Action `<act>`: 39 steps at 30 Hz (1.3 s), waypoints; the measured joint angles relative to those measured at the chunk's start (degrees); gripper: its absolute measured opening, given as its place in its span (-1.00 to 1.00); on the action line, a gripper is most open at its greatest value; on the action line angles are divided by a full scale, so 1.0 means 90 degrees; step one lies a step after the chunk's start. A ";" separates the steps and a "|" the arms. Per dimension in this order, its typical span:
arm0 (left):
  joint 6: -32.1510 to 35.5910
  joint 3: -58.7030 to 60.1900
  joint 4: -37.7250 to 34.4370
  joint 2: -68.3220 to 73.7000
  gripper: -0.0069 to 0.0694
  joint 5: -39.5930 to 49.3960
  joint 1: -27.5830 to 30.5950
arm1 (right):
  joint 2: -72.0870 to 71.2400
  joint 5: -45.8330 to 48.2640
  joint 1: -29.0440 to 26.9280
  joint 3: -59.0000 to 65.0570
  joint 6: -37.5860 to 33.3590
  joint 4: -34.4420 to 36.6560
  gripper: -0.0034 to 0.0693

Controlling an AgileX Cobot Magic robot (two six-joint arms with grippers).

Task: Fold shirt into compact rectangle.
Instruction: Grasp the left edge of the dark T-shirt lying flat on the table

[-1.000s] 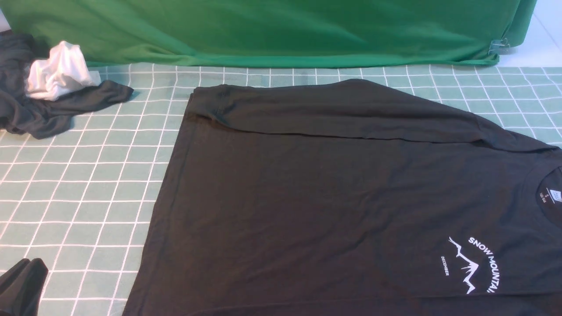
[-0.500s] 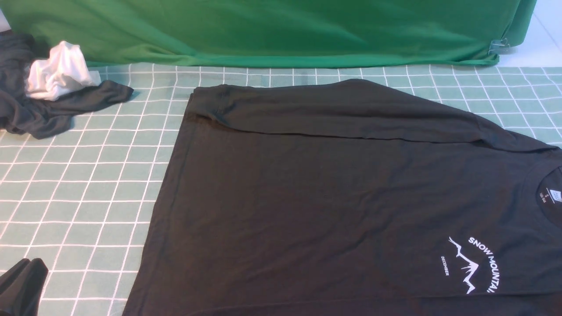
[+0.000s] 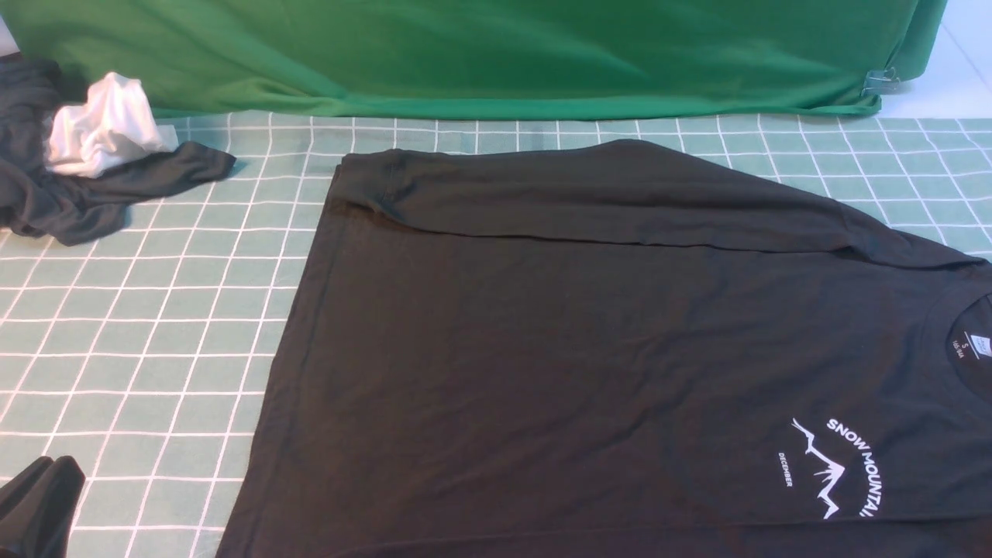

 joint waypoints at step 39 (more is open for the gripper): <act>-0.2822 0.0000 -0.3872 0.0000 -0.72 -0.0586 0.0000 | 0.0000 -0.1826 0.0000 0.0000 0.4568 0.2643 -0.27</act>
